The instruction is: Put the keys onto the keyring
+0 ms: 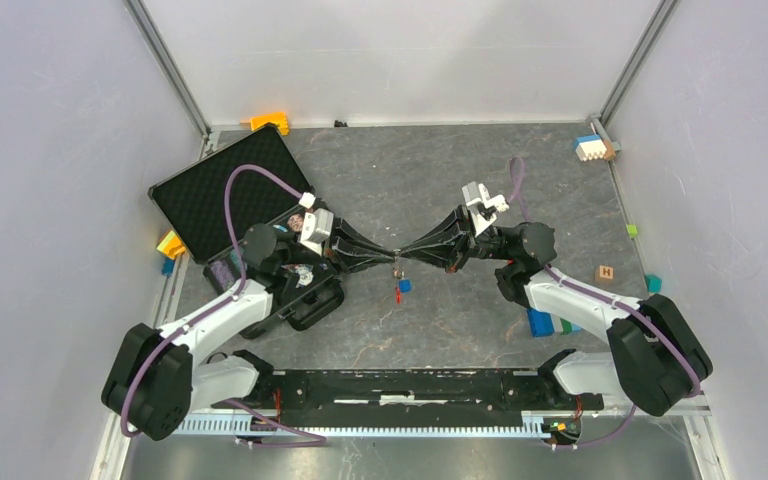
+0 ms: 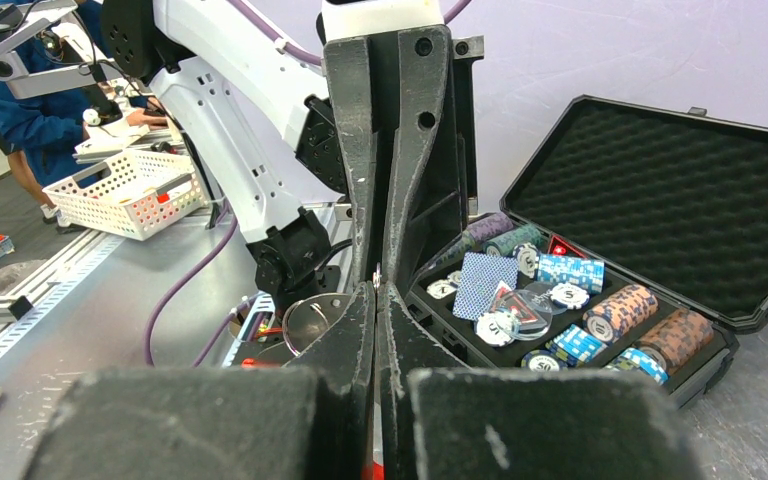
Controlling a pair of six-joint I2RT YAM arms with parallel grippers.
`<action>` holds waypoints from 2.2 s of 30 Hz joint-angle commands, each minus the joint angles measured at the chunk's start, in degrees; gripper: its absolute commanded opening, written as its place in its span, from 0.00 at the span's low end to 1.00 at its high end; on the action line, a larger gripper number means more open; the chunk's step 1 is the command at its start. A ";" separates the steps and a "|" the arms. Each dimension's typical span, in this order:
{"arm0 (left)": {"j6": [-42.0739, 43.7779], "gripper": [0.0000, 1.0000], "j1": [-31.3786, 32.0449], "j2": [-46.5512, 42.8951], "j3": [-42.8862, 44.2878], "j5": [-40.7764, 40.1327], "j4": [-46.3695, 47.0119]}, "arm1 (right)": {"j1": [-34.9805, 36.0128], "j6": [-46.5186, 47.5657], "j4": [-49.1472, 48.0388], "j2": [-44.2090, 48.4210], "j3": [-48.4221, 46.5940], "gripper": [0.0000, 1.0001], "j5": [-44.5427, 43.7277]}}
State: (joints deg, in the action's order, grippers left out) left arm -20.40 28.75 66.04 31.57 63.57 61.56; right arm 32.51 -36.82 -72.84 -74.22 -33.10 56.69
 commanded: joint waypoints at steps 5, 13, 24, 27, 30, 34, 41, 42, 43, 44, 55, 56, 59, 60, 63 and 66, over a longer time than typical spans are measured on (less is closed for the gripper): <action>-2.27 0.11 0.44 0.38 1.94 0.06 2.16 | -0.09 -0.01 -4.61 -0.06 -0.04 0.00 -1.01; 1.44 0.02 0.47 -2.32 3.16 -0.50 -6.18 | -0.06 6.17 1.01 1.30 0.90 0.06 0.55; 45.08 0.02 2.97 -8.51 18.02 -12.91 -72.72 | -0.08 41.80 40.23 8.38 -0.78 0.48 -0.42; 46.14 0.02 3.62 -9.44 17.49 -14.15 -73.51 | -0.12 43.89 43.09 9.56 -1.77 0.53 -0.27; 47.14 0.02 4.82 -10.13 16.88 -14.74 -73.86 | -0.14 46.42 46.52 10.12 -3.28 0.55 -0.95; 49.05 0.02 5.94 -11.23 15.36 -14.44 -73.08 | -0.08 51.19 52.47 10.50 -5.33 0.53 -0.78; 55.57 0.02 7.60 -11.96 12.56 -12.29 -72.63 | 0.35 53.69 54.92 10.14 -5.92 0.41 3.21; 58.51 0.02 7.78 -12.43 11.74 -11.22 -72.63 | 0.56 55.28 56.43 10.03 -6.23 0.41 3.65; 61.63 0.02 7.94 -13.06 10.58 -10.37 -72.61 | 0.68 56.97 58.45 9.97 -6.49 0.41 3.97; 63.60 0.02 8.05 -13.39 9.54 -9.89 -72.63 | 0.79 59.57 60.53 9.94 -6.85 0.41 4.04; 68.95 0.02 8.42 -13.72 6.40 -9.99 -72.96 | 0.99 67.02 68.10 11.18 -6.09 0.41 2.51; 66.90 0.02 8.43 -13.51 6.36 -10.32 -71.50 | 1.27 65.77 66.46 11.28 -5.60 0.41 2.77; 61.08 0.02 8.51 -12.09 6.49 -10.81 -67.78 | 2.22 60.56 60.80 11.08 -3.77 0.38 2.43; 58.74 0.02 8.56 -11.58 6.50 -11.00 -65.67 | 2.51 58.81 59.21 10.63 -3.64 0.37 2.15; 52.94 0.02 8.50 -9.80 6.67 -11.10 -61.83 | 3.22 57.06 58.40 9.15 -4.61 0.36 1.85; 48.23 0.02 8.52 -8.68 6.62 -11.22 -57.42 | 3.94 56.47 57.92 8.83 -4.61 0.38 1.69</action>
State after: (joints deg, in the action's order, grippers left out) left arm 37.30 37.10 56.29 37.76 51.46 -5.67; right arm 35.62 22.70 -10.98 -64.97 -37.15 58.22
